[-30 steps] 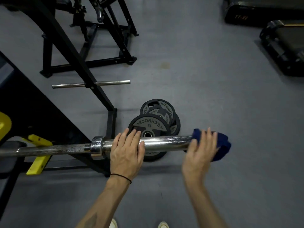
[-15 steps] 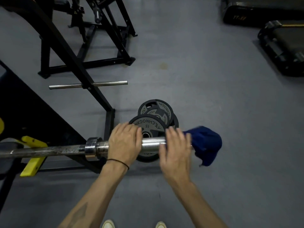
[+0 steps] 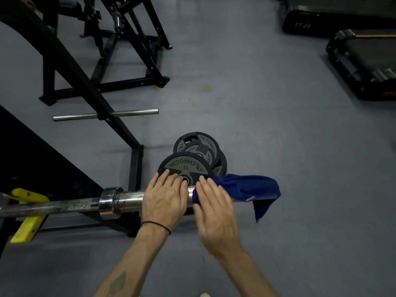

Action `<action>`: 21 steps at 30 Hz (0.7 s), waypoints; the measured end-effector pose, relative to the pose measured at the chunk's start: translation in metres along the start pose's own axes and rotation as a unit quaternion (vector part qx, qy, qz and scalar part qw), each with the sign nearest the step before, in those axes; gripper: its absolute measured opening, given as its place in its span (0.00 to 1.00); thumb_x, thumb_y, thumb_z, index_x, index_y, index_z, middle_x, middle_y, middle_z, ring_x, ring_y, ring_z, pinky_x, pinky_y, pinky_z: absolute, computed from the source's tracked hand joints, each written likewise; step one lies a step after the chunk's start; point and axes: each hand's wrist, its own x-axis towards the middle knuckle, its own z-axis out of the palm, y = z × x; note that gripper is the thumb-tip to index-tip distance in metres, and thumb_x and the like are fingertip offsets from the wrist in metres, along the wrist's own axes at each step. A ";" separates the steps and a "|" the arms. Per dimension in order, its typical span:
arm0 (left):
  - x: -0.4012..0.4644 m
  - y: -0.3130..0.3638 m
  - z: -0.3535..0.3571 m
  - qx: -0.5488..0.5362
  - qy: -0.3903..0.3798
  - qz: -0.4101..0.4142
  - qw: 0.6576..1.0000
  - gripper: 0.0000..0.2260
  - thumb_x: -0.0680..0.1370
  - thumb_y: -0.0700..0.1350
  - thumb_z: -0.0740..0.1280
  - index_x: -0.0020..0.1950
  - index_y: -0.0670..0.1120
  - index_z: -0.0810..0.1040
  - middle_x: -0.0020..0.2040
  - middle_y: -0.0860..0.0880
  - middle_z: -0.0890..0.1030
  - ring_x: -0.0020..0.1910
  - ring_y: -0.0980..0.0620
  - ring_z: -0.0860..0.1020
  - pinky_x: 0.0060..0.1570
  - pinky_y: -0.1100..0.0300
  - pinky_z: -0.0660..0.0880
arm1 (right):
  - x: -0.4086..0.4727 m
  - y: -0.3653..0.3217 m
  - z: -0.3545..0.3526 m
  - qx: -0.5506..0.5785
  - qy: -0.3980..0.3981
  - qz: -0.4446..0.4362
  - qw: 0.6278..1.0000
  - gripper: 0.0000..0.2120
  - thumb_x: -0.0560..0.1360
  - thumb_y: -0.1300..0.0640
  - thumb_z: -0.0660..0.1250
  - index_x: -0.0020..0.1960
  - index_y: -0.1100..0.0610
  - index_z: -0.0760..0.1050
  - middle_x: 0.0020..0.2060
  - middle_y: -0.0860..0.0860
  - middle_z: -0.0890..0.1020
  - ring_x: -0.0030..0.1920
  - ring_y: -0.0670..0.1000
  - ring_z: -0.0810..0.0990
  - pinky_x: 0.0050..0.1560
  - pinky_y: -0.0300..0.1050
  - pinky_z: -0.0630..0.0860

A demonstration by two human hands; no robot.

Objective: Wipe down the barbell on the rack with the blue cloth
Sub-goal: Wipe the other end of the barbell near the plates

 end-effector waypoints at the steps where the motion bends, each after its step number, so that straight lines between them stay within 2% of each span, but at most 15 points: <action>1: 0.000 0.001 -0.001 -0.003 0.004 -0.001 1.000 0.22 0.83 0.52 0.51 0.56 0.46 0.84 0.56 0.48 0.85 0.65 0.47 0.78 0.71 0.47 0.66 | -0.003 0.014 -0.008 -0.016 -0.001 -0.011 1.000 0.24 0.86 0.49 0.51 0.77 0.58 0.69 0.78 0.51 0.69 0.79 0.49 0.63 0.77 0.53 0.60; 2: 0.000 0.002 -0.002 -0.007 0.010 -0.001 1.000 0.21 0.83 0.52 0.52 0.56 0.46 0.84 0.56 0.48 0.85 0.64 0.47 0.78 0.71 0.47 0.67 | -0.006 0.031 -0.016 -0.029 0.011 0.000 1.000 0.23 0.86 0.50 0.51 0.77 0.58 0.70 0.77 0.51 0.70 0.79 0.49 0.64 0.76 0.53 0.61; 4: 0.000 0.003 -0.003 -0.010 0.026 0.001 1.000 0.20 0.83 0.51 0.53 0.55 0.46 0.84 0.54 0.48 0.85 0.63 0.46 0.79 0.70 0.47 0.68 | -0.015 0.058 -0.032 -0.024 0.075 0.076 0.994 0.22 0.85 0.52 0.55 0.74 0.59 0.73 0.75 0.50 0.71 0.76 0.51 0.68 0.75 0.53 0.63; 6: 0.001 0.004 -0.003 -0.004 0.029 -0.004 1.000 0.19 0.83 0.50 0.54 0.53 0.47 0.85 0.52 0.49 0.85 0.62 0.46 0.80 0.69 0.46 0.69 | -0.019 0.054 -0.029 0.005 0.124 0.162 0.979 0.22 0.83 0.54 0.56 0.73 0.62 0.73 0.74 0.50 0.71 0.76 0.53 0.68 0.76 0.52 0.61; 7: 0.001 0.004 -0.003 -0.001 0.029 -0.005 1.000 0.19 0.82 0.50 0.55 0.51 0.47 0.85 0.51 0.49 0.86 0.61 0.46 0.80 0.68 0.46 0.70 | -0.017 0.039 -0.021 0.015 0.126 0.176 0.976 0.23 0.84 0.53 0.56 0.74 0.62 0.71 0.76 0.52 0.70 0.77 0.54 0.66 0.77 0.52 0.59; 8: 0.001 0.005 -0.003 0.002 0.031 -0.005 1.000 0.19 0.82 0.50 0.55 0.49 0.47 0.85 0.50 0.48 0.86 0.59 0.46 0.81 0.67 0.46 0.71 | -0.016 0.020 -0.011 0.022 0.105 0.159 0.981 0.24 0.84 0.52 0.56 0.76 0.62 0.69 0.77 0.53 0.68 0.79 0.53 0.63 0.78 0.52 0.58; 10: 0.002 0.006 -0.005 0.005 0.033 -0.001 0.999 0.19 0.82 0.49 0.55 0.44 0.46 0.84 0.44 0.47 0.86 0.51 0.46 0.83 0.62 0.46 0.74 | -0.016 -0.013 0.003 0.027 0.048 0.046 0.997 0.25 0.84 0.51 0.56 0.77 0.61 0.67 0.78 0.55 0.68 0.80 0.52 0.62 0.79 0.52 0.58; 12: 0.005 0.005 -0.007 0.009 0.030 0.004 0.999 0.19 0.82 0.48 0.56 0.38 0.47 0.82 0.37 0.48 0.84 0.42 0.46 0.82 0.56 0.48 0.76 | -0.014 -0.015 0.000 0.029 0.020 -0.041 0.999 0.22 0.84 0.52 0.58 0.74 0.61 0.73 0.75 0.55 0.73 0.75 0.52 0.70 0.73 0.50 0.67; 13: 0.006 0.005 -0.008 0.011 0.031 0.004 0.999 0.19 0.82 0.48 0.56 0.36 0.47 0.81 0.35 0.48 0.83 0.39 0.47 0.81 0.53 0.49 0.76 | -0.011 -0.007 -0.007 0.028 0.030 -0.051 0.998 0.20 0.83 0.53 0.59 0.71 0.61 0.76 0.71 0.55 0.76 0.68 0.51 0.76 0.66 0.49 0.73; 15: 0.007 0.006 -0.010 0.008 0.035 -0.003 0.999 0.18 0.81 0.48 0.57 0.35 0.48 0.79 0.33 0.49 0.81 0.36 0.48 0.80 0.51 0.50 0.76 | -0.003 0.014 -0.022 0.026 0.070 -0.018 0.997 0.17 0.82 0.55 0.62 0.66 0.59 0.80 0.60 0.53 0.79 0.54 0.50 0.78 0.52 0.46 0.73; 18: 0.006 0.006 -0.008 -0.006 0.048 -0.006 0.999 0.18 0.81 0.47 0.58 0.34 0.48 0.79 0.32 0.49 0.81 0.34 0.48 0.79 0.50 0.51 0.77 | 0.015 0.042 -0.037 -0.069 0.103 0.041 0.991 0.16 0.80 0.50 0.63 0.58 0.57 0.83 0.47 0.52 0.76 0.45 0.53 0.74 0.46 0.48 0.65; 20: 0.006 0.006 -0.008 -0.008 0.050 -0.006 0.999 0.18 0.81 0.48 0.58 0.34 0.48 0.79 0.32 0.49 0.81 0.34 0.49 0.79 0.49 0.51 0.77 | 0.023 0.049 -0.037 -0.112 0.085 0.063 0.988 0.18 0.79 0.46 0.61 0.50 0.57 0.83 0.51 0.54 0.77 0.51 0.54 0.73 0.52 0.51 0.65; 21: 0.006 0.006 -0.008 -0.008 0.049 -0.005 0.999 0.18 0.81 0.48 0.58 0.34 0.48 0.79 0.32 0.50 0.81 0.34 0.49 0.79 0.49 0.51 0.77 | 0.025 0.049 -0.034 -0.101 0.069 0.067 0.990 0.17 0.79 0.46 0.60 0.48 0.58 0.81 0.58 0.56 0.77 0.60 0.56 0.73 0.61 0.52 0.67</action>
